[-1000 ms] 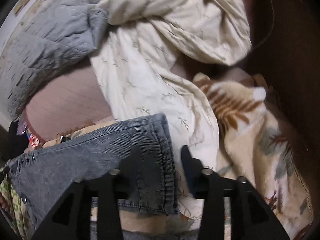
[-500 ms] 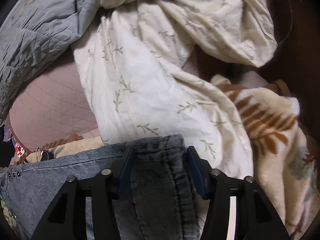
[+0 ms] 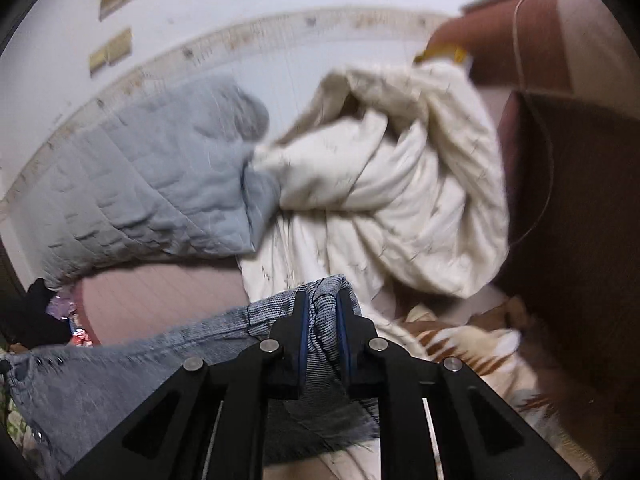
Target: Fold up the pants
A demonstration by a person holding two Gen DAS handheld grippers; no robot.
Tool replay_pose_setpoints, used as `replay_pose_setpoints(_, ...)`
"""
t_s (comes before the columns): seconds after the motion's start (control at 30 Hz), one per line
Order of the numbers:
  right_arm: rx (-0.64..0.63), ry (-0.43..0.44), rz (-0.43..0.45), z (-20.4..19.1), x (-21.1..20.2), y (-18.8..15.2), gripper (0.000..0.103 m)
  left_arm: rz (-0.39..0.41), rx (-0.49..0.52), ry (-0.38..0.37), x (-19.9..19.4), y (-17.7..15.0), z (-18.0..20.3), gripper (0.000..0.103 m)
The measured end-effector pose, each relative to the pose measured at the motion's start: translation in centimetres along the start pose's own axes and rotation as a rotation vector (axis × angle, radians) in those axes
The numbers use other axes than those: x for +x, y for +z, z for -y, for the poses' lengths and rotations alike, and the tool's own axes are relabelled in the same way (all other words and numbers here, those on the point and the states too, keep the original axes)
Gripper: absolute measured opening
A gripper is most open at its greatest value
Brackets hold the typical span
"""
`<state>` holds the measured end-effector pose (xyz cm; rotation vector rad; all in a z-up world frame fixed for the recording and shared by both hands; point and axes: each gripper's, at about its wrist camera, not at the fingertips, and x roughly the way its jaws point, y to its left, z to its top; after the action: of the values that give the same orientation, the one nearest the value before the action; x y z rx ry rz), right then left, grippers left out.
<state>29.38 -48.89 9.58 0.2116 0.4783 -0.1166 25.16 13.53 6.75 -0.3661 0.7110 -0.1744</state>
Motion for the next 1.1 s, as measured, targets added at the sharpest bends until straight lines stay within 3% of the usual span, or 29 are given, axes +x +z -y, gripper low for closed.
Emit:
replay_pose_setpoints(0.1,-0.022,-0.010,-0.100,1.6,-0.9,-3.4,0.013,-0.006,-0.018,-0.055,-3.4,-3.7,-1.0,0.011)
replay_pose_setpoints(0.17,-0.032,-0.005,-0.174,2.7,-2.1,-7.5,0.013,-0.019,-0.025,-0.064,-4.9,-6.6,-1.7,0.011)
replay_pose_setpoints(0.33,0.000,0.003,-0.268,5.0,-6.2,-15.6,0.013,-0.081,-0.097,-0.081,-6.9,-14.6,-4.3,0.011)
replay_pose_setpoints(0.43,0.041,-0.008,-0.288,6.5,-8.2,-18.6,0.013,-0.112,-0.154,-0.089,-6.9,-17.1,-5.7,0.011)
replay_pose_setpoints(0.6,0.160,0.014,-0.230,8.2,-11.5,-20.6,0.013,-0.097,-0.141,-0.091,-8.2,-18.4,-5.5,0.011)
replay_pose_setpoints(0.83,0.205,0.025,-0.251,8.4,-12.7,-20.9,0.015,-0.141,-0.177,-0.098,-7.4,-19.1,-7.3,0.012)
replay_pose_setpoints(0.97,0.303,0.038,-0.347,10.1,-12.6,-22.3,0.027,-0.170,-0.197,-0.083,-6.8,-19.7,-8.0,0.015)
replay_pose_setpoints(1.03,0.344,0.043,-0.349,11.0,-13.0,-22.5,0.030,-0.183,-0.201,-0.076,-6.8,-19.7,-8.1,0.016)
replay_pose_setpoints(1.07,0.361,0.044,-0.338,11.4,-13.3,-22.4,0.036,-0.184,-0.208,-0.073,-7.0,-19.7,-8.2,0.017)
replay_pose_setpoints(1.1,0.389,0.048,-0.329,12.0,-13.6,-22.4,0.048,-0.178,-0.213,-0.065,-7.3,-19.7,-8.3,0.017)
